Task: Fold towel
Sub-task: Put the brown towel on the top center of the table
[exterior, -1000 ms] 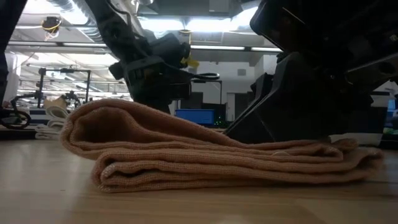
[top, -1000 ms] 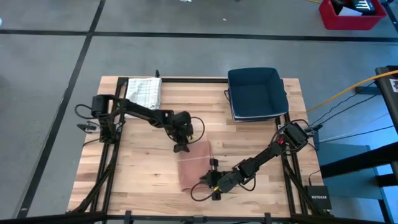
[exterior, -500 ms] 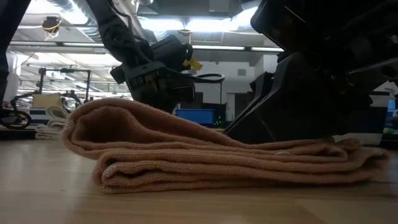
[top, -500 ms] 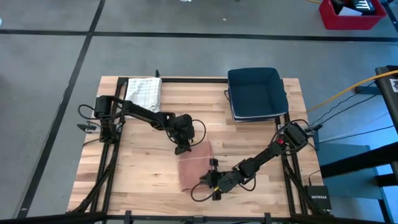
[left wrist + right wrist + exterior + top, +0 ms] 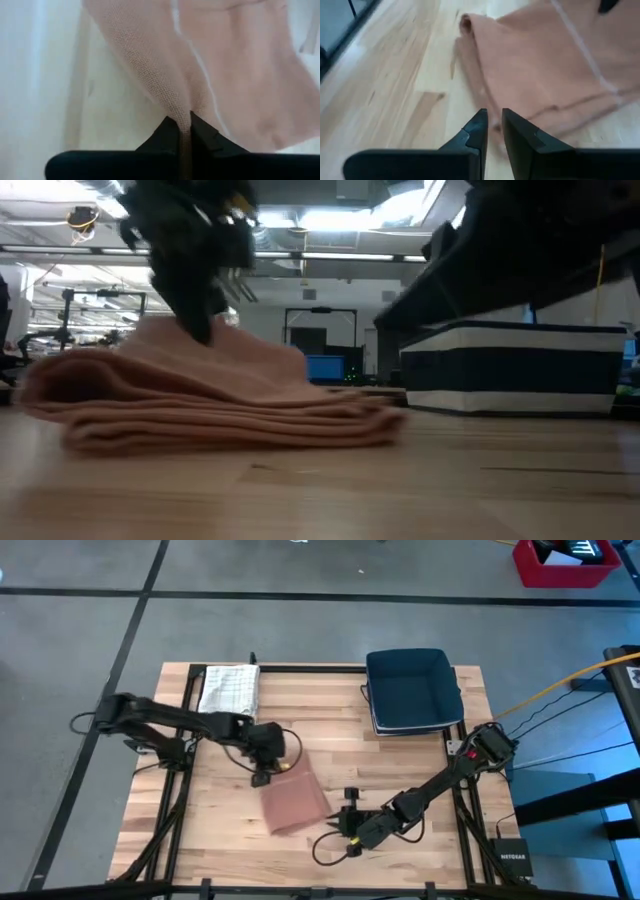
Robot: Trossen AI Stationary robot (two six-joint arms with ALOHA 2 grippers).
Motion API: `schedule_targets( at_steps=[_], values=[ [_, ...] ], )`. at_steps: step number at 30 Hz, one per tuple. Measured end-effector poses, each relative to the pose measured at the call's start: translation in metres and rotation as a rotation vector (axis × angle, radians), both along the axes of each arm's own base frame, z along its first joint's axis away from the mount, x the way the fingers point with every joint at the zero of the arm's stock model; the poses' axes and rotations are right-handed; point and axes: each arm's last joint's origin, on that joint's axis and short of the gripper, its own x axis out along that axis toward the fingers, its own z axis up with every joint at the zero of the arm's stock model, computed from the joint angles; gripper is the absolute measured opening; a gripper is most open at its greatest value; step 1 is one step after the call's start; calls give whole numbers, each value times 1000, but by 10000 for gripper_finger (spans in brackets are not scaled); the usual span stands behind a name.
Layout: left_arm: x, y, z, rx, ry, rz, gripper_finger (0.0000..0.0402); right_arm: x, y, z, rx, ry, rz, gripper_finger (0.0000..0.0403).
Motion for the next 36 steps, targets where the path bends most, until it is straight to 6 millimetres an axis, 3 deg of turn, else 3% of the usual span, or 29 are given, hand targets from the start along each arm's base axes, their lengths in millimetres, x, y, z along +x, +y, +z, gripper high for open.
schedule_targets(
  at_steps=[7, 12, 17, 21, 25, 31, 36],
  values=[
    [-54, 1, 47, 155, -10, 33, 7, 1, 0, 0, 3, -6, -5, 60],
    [-89, 13, 62, 358, 50, 111, 5, 1, 0, 0, 9, -12, -7, 60],
    [-111, 30, 68, 507, 132, 226, 7, 1, 0, 0, 9, -10, -8, 60],
    [-116, 43, 71, 572, 140, 317, 9, 1, 0, 0, 10, -11, -8, 60],
    [-114, 46, 72, 574, 128, 290, 4, 1, 0, 0, 11, -11, -9, 60],
    [-109, 36, 72, 565, 85, 184, 5, 7, -5, 6, -24, -63, -85, 60],
    [-107, 24, 73, 564, 62, 109, 5, 26, -13, 25, -246, -113, -81, 60]
  ],
)
